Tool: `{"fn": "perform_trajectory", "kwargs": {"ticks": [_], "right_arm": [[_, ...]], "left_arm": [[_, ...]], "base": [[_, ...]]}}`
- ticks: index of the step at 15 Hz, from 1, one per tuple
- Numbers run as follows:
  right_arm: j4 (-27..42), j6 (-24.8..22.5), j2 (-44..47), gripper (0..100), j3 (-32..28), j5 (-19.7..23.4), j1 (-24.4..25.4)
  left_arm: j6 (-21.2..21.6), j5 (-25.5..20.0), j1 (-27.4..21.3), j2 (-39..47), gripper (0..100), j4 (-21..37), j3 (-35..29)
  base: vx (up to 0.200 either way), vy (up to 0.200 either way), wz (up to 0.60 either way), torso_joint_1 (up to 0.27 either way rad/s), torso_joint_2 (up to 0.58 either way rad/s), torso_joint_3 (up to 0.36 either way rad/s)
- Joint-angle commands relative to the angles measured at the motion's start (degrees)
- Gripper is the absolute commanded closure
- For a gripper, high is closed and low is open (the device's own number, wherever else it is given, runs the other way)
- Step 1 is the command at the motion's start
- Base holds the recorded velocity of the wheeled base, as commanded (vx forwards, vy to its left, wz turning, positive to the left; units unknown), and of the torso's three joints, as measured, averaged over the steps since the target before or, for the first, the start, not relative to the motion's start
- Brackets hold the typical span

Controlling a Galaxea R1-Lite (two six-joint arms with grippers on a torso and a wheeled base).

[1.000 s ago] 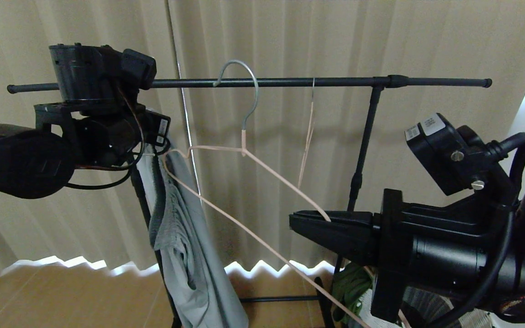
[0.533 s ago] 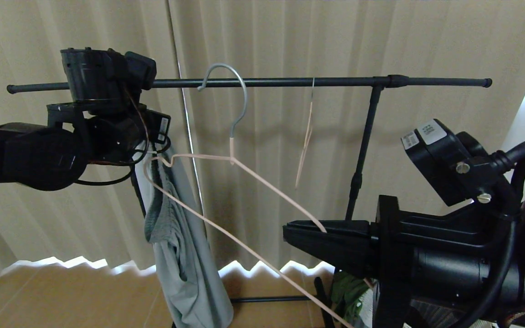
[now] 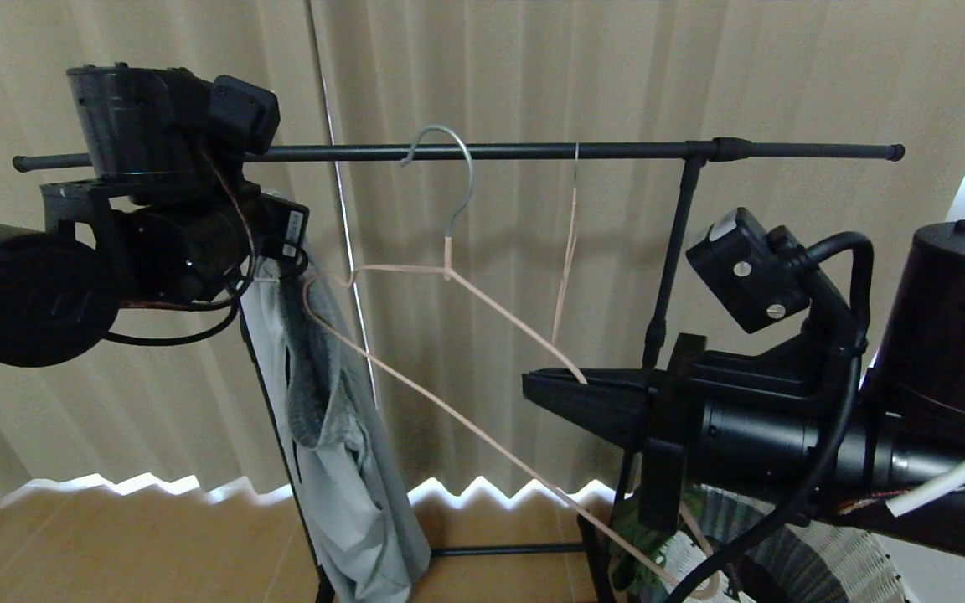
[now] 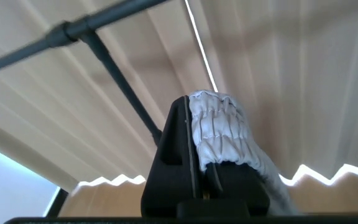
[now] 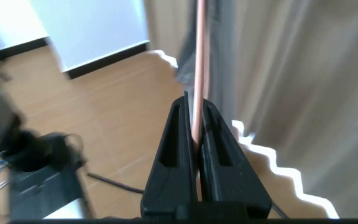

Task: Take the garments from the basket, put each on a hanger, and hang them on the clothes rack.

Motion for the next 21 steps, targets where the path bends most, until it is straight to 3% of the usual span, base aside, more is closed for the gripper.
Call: {"fn": "perform_trajectory", "kwargs": {"ticks": [1,7,12,18,21], "right_arm": [[0.07,0.06,0.5,100,-0.15,-1.69,-1.9],[-1.86,0.58,2.34,100,-0.68,-2.04,-2.16],[-10.65,0.41,6.65,100,-0.51,-1.96,-2.16],[-10.74,0.5,13.24,100,-4.72,-2.04,-2.07],[-10.74,0.58,16.05,100,-7.27,-2.13,-2.07]], "left_arm": [[0.12,0.01,0.07,-1.51,100,0.06,0.11],[0.12,0.89,-2.21,-3.71,100,3.22,1.26],[0.03,0.89,-2.65,-6.87,100,8.67,1.7],[-0.41,0.89,-7.4,-9.51,100,9.38,2.84],[-4.19,0.89,-10.3,-12.67,100,14.21,3.1]], "base": [[0.0,0.0,0.0,0.0,0.0,0.0],[0.0,0.0,0.0,0.0,0.0,0.0],[0.0,0.0,0.0,0.0,0.0,0.0],[0.0,0.0,0.0,0.0,0.0,0.0],[0.0,0.0,0.0,0.0,0.0,0.0]]}}
